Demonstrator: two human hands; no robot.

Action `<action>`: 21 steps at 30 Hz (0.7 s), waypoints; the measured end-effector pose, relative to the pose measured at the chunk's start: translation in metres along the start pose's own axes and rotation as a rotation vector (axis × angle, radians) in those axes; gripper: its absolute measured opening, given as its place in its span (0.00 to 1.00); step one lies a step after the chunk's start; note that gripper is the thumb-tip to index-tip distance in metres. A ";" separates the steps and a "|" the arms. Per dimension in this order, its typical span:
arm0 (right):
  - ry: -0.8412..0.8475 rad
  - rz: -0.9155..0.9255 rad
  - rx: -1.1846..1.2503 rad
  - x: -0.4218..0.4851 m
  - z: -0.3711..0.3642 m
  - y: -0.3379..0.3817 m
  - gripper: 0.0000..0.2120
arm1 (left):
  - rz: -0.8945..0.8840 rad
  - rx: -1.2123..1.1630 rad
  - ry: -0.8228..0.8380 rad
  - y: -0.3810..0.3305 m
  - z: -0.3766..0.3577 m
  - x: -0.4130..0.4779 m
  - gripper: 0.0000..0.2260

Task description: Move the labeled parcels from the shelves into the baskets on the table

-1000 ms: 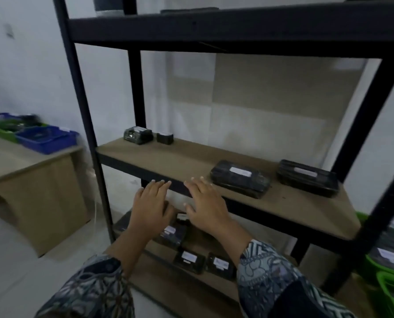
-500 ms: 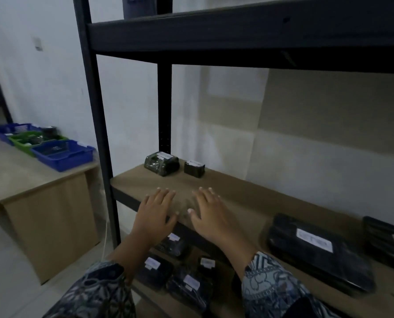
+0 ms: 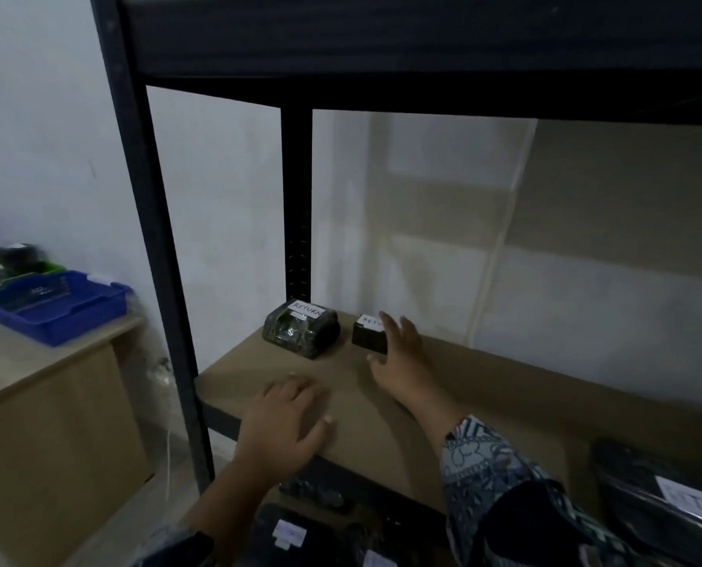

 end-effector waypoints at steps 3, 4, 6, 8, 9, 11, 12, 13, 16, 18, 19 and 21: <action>-0.021 -0.085 0.055 0.019 -0.011 -0.002 0.34 | -0.009 0.005 -0.042 0.000 0.000 0.000 0.22; -0.035 -0.097 0.073 0.022 -0.013 -0.002 0.33 | -0.011 0.002 -0.047 0.001 0.000 0.000 0.22; -0.085 -0.121 0.125 0.023 -0.015 -0.005 0.28 | -0.016 -0.009 -0.050 0.002 -0.001 0.000 0.21; -0.154 -0.119 0.159 0.018 -0.012 -0.009 0.21 | -0.025 -0.012 -0.051 0.002 -0.004 0.002 0.21; -0.184 -0.112 0.171 0.015 -0.010 -0.011 0.19 | -0.026 -0.014 -0.056 0.002 -0.004 0.002 0.20; -0.222 -0.080 0.192 0.009 -0.005 -0.015 0.17 | -0.026 -0.021 -0.069 0.002 -0.005 0.002 0.20; -0.232 -0.055 0.192 0.005 -0.003 -0.016 0.16 | -0.024 -0.026 -0.076 0.002 -0.004 0.002 0.20; -0.239 -0.028 0.185 0.001 -0.001 -0.016 0.15 | -0.021 -0.031 -0.085 0.002 -0.004 0.002 0.20; -0.256 0.048 0.173 -0.010 0.002 -0.016 0.15 | -0.015 -0.046 -0.089 0.001 -0.004 0.001 0.20; -0.278 0.078 0.169 -0.017 0.002 -0.016 0.17 | -0.011 -0.044 -0.077 0.002 -0.005 0.002 0.21; -0.293 0.089 0.165 -0.020 0.002 -0.016 0.18 | -0.008 -0.042 -0.071 0.002 -0.006 0.002 0.21; -0.317 0.092 0.158 -0.024 0.002 -0.016 0.22 | -0.002 -0.039 -0.059 0.002 -0.007 0.002 0.21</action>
Point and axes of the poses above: each hand's wrist, its own x-axis towards the middle knuckle, its own z-axis out of the back of the hand, y = z × x, the point moved 5 cm from there along x, towards the middle knuckle, and after that the axes turned 6 degrees about -z, right-handed, at the moved point
